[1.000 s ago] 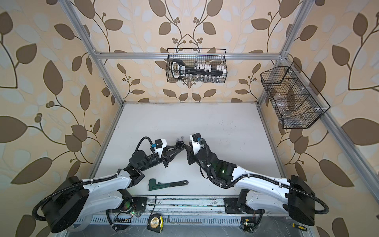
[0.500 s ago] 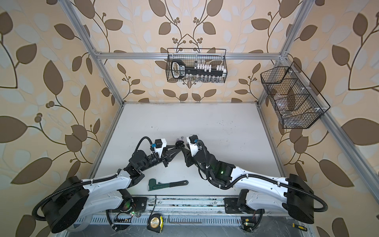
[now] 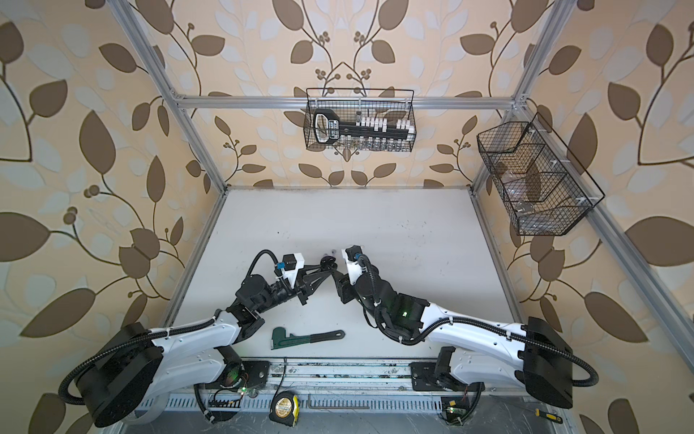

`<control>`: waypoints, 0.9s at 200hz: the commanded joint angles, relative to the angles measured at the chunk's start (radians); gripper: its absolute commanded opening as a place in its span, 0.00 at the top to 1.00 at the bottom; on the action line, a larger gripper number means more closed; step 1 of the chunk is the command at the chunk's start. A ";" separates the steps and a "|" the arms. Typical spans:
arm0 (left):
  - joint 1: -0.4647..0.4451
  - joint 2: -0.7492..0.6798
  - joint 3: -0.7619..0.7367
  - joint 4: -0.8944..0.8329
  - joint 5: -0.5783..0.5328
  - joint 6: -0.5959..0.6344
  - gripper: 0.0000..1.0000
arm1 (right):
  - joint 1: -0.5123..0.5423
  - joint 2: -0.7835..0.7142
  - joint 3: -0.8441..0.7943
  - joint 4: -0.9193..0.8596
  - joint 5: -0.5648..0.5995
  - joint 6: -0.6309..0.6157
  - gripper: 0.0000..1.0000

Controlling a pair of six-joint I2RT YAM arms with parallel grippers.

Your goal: Insert the wireless bluetooth earbuds into the charging case

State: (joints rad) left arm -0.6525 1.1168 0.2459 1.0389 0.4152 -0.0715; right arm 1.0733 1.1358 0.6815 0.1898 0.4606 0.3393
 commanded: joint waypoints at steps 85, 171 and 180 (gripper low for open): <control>-0.002 0.036 0.054 -0.013 0.105 0.089 1.00 | 0.001 -0.032 0.025 -0.004 -0.024 -0.002 0.44; -0.003 0.051 0.066 -0.017 0.174 0.112 1.00 | -0.089 -0.100 0.012 -0.062 -0.007 0.048 0.43; -0.002 0.054 0.070 -0.017 0.195 0.116 1.00 | -0.125 -0.099 0.015 -0.081 -0.025 0.068 0.44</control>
State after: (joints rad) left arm -0.6537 1.1667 0.2699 0.9932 0.5274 0.0055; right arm 1.0100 1.0584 0.6830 0.1543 0.4477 0.3634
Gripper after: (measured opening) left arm 0.221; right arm 0.565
